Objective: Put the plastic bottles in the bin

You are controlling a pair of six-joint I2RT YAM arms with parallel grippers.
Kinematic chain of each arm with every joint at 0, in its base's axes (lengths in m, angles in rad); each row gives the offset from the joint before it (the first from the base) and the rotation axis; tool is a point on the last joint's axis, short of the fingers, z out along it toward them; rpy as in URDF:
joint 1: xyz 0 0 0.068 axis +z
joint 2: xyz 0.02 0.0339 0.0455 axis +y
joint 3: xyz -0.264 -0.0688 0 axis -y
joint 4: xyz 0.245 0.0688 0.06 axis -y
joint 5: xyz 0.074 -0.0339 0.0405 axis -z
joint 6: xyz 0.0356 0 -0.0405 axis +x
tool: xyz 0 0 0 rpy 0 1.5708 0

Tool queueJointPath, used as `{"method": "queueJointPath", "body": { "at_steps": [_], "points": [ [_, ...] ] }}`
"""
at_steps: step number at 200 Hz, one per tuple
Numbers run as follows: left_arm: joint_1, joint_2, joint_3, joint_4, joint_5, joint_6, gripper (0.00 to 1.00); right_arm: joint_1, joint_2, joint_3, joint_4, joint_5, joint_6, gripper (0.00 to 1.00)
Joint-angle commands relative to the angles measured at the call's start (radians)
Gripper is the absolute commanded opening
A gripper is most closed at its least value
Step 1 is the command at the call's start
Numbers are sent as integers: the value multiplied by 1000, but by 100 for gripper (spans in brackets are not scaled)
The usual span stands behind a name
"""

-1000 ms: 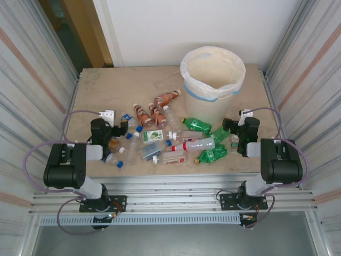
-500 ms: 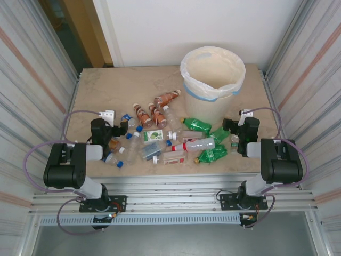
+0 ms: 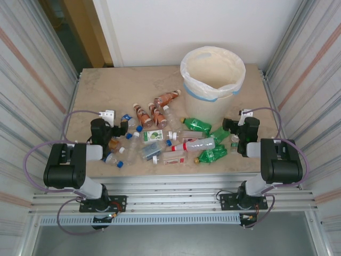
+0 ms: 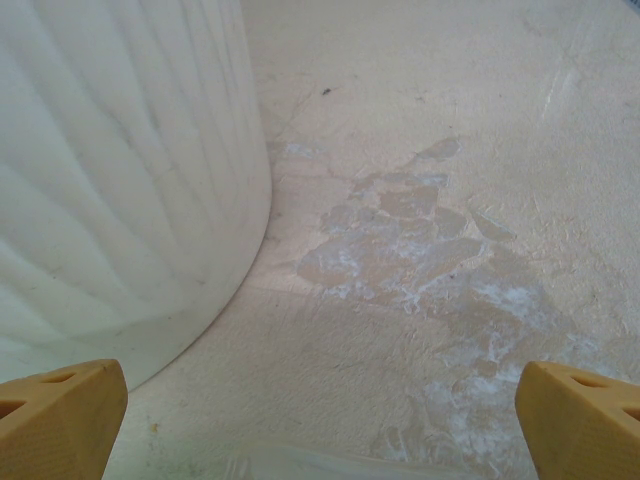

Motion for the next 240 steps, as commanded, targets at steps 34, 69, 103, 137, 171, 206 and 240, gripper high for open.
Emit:
{"method": "queueJointPath", "body": {
  "at_steps": [34, 69, 103, 137, 171, 206, 240],
  "points": [
    [9, -1, 15, 3, 0, 2, 99, -5, -1, 15, 15, -17, -2, 98],
    [35, -19, 24, -24, 28, -27, 99, -12, -20, 29, -25, 14, 21, 98],
    [50, -82, 33, -90, 35, -40, 99, -40, -89, 38, -103, 14, 54, 98],
    [51, -200, 44, -192, 26, -43, 99, -79, -171, 66, -227, 45, 101, 98],
    [52, -356, 71, -333, -74, -120, 99, -81, -280, 85, -336, 108, 107, 98],
    [51, -527, 167, -715, -225, -344, 99, -82, -401, 112, -468, 167, 155, 98],
    [51, -717, 173, -969, -233, -536, 99, -82, -504, 161, -658, 221, 245, 98]
  ]
}}
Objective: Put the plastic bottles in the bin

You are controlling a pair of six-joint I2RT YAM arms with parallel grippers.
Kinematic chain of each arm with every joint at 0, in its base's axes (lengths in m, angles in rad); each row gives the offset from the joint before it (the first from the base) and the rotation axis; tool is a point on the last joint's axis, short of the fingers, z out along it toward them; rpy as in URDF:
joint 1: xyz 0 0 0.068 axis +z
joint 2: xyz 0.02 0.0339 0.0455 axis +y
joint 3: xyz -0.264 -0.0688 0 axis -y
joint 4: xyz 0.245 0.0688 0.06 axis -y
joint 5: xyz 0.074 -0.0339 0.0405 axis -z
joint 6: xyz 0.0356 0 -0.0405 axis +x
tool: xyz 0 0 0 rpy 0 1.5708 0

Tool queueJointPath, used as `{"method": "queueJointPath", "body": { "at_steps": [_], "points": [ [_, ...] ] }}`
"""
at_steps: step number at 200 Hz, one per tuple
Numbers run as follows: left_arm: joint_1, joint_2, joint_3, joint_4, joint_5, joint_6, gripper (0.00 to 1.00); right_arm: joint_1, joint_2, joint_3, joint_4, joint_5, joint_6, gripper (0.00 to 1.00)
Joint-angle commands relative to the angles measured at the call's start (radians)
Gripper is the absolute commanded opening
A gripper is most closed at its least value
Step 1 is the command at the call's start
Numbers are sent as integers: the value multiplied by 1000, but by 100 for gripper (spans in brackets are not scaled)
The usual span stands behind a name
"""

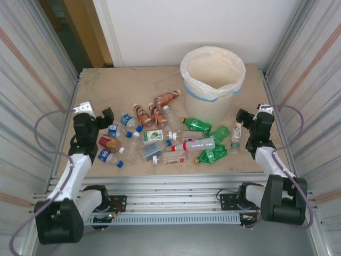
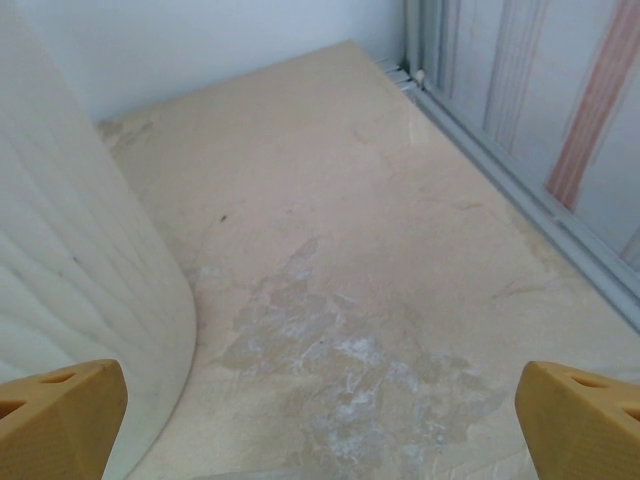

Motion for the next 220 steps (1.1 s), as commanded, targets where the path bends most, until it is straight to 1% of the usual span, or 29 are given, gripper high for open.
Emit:
{"method": "queueJointPath", "body": {
  "at_steps": [1, 29, 41, 46, 68, 83, 102, 123, 145, 158, 189, 203, 220],
  "points": [
    [6, -120, 14, -295, -52, -204, 99, -4, -68, 57, -184, 68, 94, 98],
    [6, -251, 27, -518, -69, -357, 99, -5, -106, 99, -309, 82, 125, 98],
    [5, -289, 33, -592, -42, -383, 99, -4, -105, 107, -342, 85, 130, 98],
    [5, -299, 35, -626, -30, -390, 99, -4, -134, 111, -353, 85, 130, 98],
    [5, -333, 45, -794, -24, -457, 99, -4, -152, 129, -398, 80, 137, 98],
    [5, -356, 33, -861, 0, -501, 99, -4, -158, 140, -418, 81, 142, 98],
    [2, -379, 4, -902, 29, -538, 99, -4, -160, 153, -439, 89, 154, 98],
    [-11, -377, -17, -948, -7, -560, 99, -4, -157, 166, -449, 90, 161, 98],
    [-14, -335, -29, -961, -39, -564, 99, -4, -154, 173, -453, 86, 169, 98],
    [-16, -285, -29, -960, -48, -560, 99, -4, -154, 174, -456, 84, 174, 98],
    [-20, -174, -41, -931, -64, -554, 99, -2, -161, 173, -471, 92, 179, 98],
    [-20, -147, -58, -885, -54, -550, 98, -2, -166, 173, -475, 92, 177, 98],
    [-21, -119, -82, -823, -38, -549, 96, -2, -175, 171, -474, 86, 175, 98]
  ]
}}
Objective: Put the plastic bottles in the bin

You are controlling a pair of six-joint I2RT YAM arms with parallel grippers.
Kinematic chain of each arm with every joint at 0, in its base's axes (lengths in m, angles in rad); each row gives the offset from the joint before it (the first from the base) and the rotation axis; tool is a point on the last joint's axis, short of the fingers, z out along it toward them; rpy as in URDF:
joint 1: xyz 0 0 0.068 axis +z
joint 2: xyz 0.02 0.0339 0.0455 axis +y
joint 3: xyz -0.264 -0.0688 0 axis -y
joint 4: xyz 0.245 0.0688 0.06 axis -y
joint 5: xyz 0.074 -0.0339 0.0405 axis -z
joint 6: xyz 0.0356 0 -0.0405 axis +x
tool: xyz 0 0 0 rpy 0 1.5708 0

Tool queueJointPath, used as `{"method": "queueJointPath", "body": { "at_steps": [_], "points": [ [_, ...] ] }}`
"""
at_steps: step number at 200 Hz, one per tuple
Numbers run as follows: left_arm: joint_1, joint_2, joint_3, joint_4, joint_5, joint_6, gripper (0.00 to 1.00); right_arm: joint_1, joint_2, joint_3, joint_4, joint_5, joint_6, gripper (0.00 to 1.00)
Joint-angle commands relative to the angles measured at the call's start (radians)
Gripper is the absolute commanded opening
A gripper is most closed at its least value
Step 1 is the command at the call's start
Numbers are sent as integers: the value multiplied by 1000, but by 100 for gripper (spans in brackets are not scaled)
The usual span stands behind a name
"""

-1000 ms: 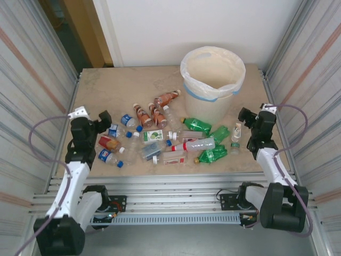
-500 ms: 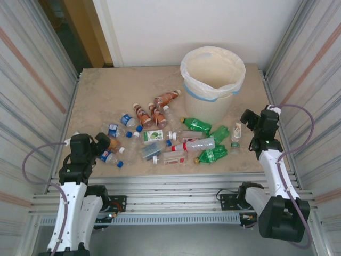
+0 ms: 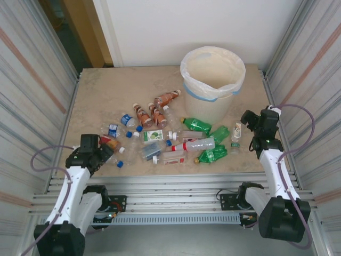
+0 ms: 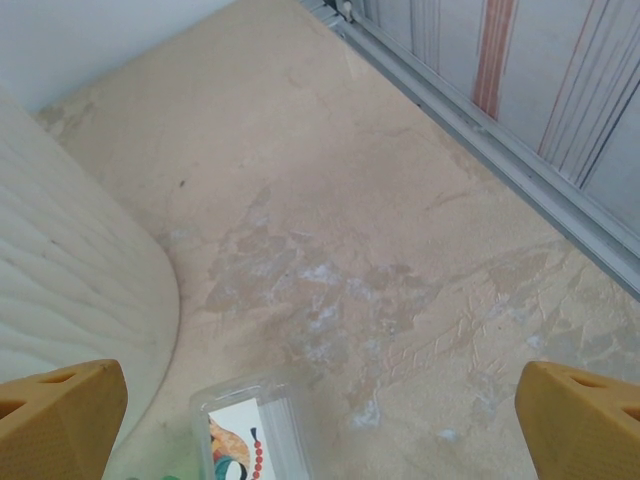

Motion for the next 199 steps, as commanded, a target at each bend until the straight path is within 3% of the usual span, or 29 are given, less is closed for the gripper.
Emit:
{"method": "queueJointPath", "body": {
  "at_steps": [1, 74, 124, 147, 165, 199],
  "points": [
    [-5, 25, -33, 71, -7, -16, 96, -2, -33, 30, -14, 19, 23, 98],
    [9, 214, -43, 209, 4, -24, 90, 6, -47, 35, -19, 7, 19, 98],
    [19, 269, -55, 251, 5, -37, 80, 16, -52, 53, -36, 18, 17, 98],
    [28, 268, -70, 265, 9, -41, 69, 24, -53, 63, -38, 20, 15, 98],
    [32, 256, -72, 267, 15, -37, 55, 35, -51, 77, -44, 23, 13, 98],
    [37, 193, -60, 235, 18, -32, 45, 67, -45, 113, -55, 23, 2, 98]
  ]
}}
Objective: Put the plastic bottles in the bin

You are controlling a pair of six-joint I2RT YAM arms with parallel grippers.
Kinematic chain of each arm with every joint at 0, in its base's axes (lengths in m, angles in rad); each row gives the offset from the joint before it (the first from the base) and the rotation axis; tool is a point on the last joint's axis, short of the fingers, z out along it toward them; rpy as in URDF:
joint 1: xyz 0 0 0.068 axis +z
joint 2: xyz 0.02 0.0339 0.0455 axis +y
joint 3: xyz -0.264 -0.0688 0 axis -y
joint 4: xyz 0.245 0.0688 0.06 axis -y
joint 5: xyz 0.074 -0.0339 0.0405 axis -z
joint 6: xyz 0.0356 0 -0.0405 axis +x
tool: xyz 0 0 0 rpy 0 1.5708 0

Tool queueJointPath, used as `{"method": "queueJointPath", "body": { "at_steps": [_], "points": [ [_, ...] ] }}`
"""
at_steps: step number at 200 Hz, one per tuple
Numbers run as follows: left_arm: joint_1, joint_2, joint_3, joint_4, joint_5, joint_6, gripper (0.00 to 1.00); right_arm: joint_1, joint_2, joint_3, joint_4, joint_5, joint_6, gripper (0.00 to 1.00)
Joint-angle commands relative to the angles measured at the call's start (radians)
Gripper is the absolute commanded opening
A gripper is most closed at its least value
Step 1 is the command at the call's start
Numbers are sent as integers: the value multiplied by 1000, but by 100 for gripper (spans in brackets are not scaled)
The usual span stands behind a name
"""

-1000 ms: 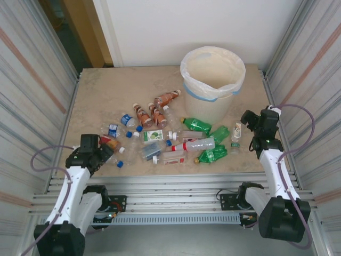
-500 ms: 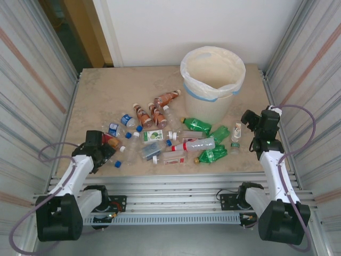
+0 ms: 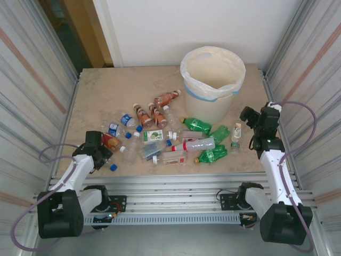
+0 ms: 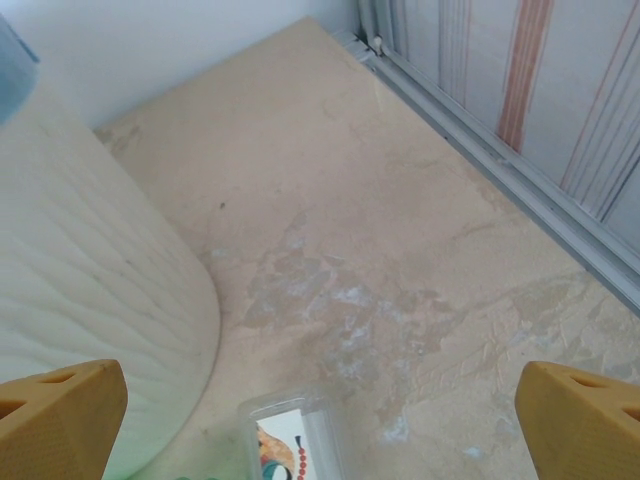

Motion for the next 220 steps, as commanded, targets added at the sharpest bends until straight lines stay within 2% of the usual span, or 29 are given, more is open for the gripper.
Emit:
{"method": "queueJointPath", "body": {
  "at_steps": [1, 42, 76, 101, 130, 166, 186, 220],
  "points": [
    [9, -53, 2, -31, 3, 2, 45, 24, -13, 53, -21, 19, 1, 98],
    [9, -186, 47, -123, 28, 7, 36, 100, -11, 131, -63, 9, -39, 98],
    [9, -306, 105, -158, 87, 16, 35, 168, 6, 241, -130, -57, -49, 98],
    [9, -338, 164, -161, 148, 21, 34, 253, 39, 327, -177, -95, -65, 98],
    [-5, -324, 227, -106, 235, 20, 32, 383, 116, 397, -193, -170, -60, 99],
    [-75, -259, 313, 22, 289, 4, 31, 552, 240, 473, -180, -295, -20, 99],
    [-127, -208, 360, 102, 289, -6, 31, 636, 296, 486, -108, -394, 20, 98],
    [-168, -108, 424, 233, 331, -24, 31, 720, 396, 493, 39, -582, 112, 93]
  ]
}}
